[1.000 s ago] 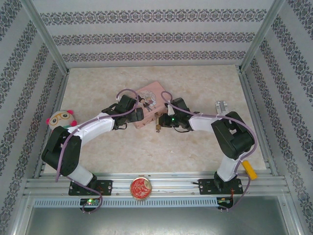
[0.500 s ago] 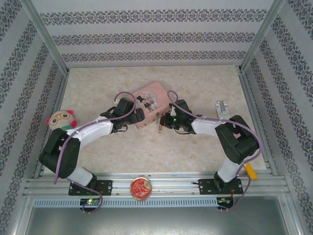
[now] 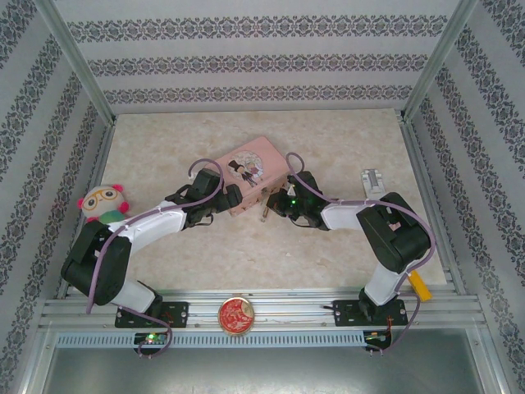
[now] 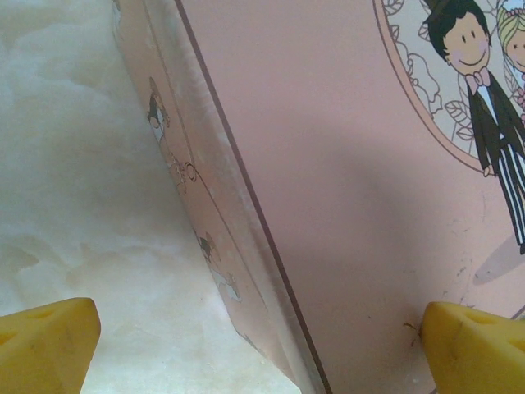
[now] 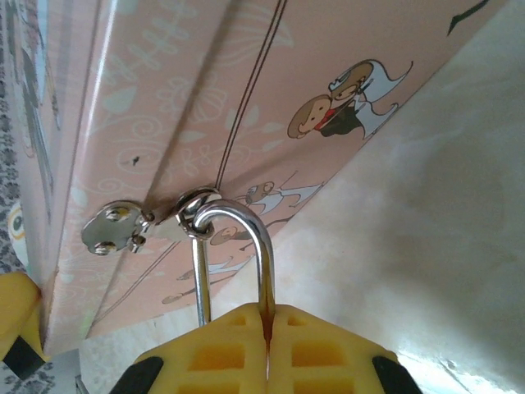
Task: Unlock a padlock with a key
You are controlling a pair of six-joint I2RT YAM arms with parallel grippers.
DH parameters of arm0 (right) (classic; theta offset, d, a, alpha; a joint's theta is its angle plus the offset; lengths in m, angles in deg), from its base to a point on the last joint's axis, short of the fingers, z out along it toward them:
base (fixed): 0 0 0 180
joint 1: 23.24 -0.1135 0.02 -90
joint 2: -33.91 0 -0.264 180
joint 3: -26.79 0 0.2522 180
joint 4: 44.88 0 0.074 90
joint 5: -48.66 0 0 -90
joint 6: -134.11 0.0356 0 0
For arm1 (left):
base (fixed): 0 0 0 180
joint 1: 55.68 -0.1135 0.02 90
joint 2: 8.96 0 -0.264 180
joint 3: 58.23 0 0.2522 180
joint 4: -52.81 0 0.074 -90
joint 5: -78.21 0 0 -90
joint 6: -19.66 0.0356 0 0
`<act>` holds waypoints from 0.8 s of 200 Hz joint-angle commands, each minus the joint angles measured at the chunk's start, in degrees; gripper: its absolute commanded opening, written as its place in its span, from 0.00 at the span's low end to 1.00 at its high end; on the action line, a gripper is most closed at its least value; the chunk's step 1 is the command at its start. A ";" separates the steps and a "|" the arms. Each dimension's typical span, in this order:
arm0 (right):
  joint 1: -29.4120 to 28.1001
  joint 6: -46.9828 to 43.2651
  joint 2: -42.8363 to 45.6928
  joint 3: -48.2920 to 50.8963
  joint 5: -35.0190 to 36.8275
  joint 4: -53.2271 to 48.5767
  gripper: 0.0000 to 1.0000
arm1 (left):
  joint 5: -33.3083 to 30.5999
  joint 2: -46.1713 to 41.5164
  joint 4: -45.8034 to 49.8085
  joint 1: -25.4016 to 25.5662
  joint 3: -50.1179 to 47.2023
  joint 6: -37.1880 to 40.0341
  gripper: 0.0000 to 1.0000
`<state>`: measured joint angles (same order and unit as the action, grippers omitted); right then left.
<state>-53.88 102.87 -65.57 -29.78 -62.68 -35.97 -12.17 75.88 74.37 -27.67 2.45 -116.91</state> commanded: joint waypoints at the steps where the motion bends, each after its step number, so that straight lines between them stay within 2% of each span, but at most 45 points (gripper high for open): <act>1: 0.05 2.84 -0.41 0.53 3.44 6.55 0.00 | 1.61 -0.27 2.01 0.12 -1.30 -0.17 0.99; 160: 0.44 14.93 -5.50 3.90 8.18 25.10 0.00 | 2.05 0.07 1.39 0.21 -1.47 0.52 0.99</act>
<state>-53.88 114.59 -70.01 -26.37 -59.05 -19.25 -10.47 75.88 73.75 -27.62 2.17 -117.13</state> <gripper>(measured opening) 0.051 0.993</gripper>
